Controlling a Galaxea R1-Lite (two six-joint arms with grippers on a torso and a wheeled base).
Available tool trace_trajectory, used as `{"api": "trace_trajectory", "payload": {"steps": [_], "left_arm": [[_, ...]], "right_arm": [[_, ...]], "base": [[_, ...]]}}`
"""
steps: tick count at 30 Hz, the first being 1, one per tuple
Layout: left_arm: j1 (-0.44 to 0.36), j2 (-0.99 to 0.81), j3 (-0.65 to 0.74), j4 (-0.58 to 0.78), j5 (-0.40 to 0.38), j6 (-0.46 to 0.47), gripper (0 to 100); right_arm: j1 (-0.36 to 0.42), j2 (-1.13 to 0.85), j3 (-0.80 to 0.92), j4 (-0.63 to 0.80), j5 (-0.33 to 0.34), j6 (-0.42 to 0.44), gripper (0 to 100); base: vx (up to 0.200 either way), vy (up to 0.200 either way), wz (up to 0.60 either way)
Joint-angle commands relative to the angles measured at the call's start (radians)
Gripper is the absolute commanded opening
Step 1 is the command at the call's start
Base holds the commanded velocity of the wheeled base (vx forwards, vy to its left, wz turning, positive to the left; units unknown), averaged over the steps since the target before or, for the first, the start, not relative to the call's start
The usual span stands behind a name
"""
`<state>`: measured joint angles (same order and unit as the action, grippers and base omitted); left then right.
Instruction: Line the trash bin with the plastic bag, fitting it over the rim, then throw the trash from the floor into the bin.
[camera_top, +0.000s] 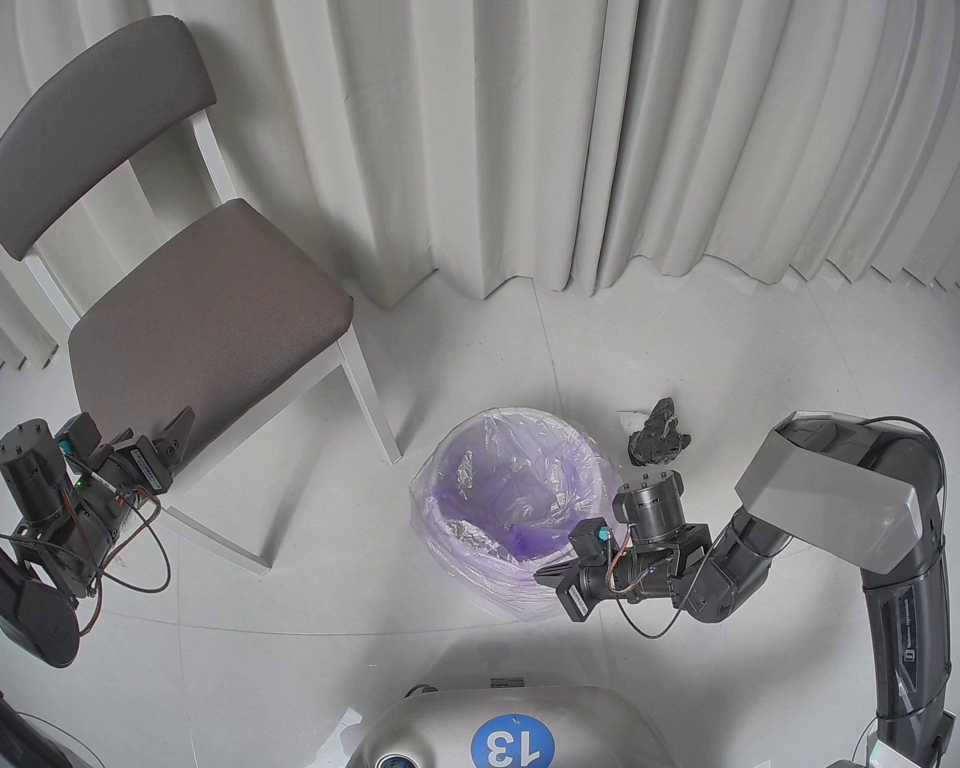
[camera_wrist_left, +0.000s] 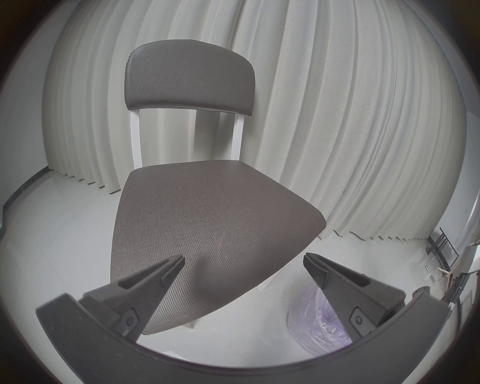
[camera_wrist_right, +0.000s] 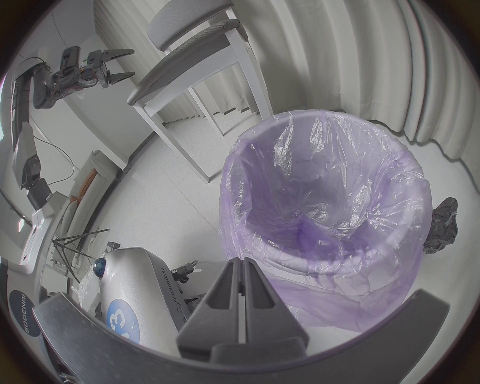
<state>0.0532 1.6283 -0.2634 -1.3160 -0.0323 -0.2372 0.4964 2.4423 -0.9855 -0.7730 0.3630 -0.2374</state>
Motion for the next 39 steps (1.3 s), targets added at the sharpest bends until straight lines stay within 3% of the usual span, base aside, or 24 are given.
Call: {"api": "trace_trajectory", "payload": {"steps": [1,17,24,30,39], "left_arm": [[0.000,-0.002,0.000,0.000,0.000,-0.001,100],[0.020,-0.005,0.007,-0.002,0.000,-0.002,100],[0.027,-0.005,0.001,-0.002,-0.001,-0.002,100],[0.028,-0.011,0.000,-0.002,-0.001,-0.002,100],[0.028,-0.033,0.006,-0.002,-0.004,-0.002,100]], "right_arm": [[-0.001,0.004,0.001,0.000,0.001,-0.002,0],[-0.050,0.086,-0.101,0.064,-0.004,0.015,0],[-0.071,0.103,-0.216,0.227,-0.022,0.099,0],[-0.093,0.121,-0.294,0.274,-0.026,0.221,0],[-0.107,0.130,-0.329,0.308,-0.027,0.231,0]], "base": [[0.000,0.000,0.00],[0.000,0.000,0.00],[0.000,0.000,0.00],[0.000,0.000,0.00],[0.000,0.000,0.00]]}}
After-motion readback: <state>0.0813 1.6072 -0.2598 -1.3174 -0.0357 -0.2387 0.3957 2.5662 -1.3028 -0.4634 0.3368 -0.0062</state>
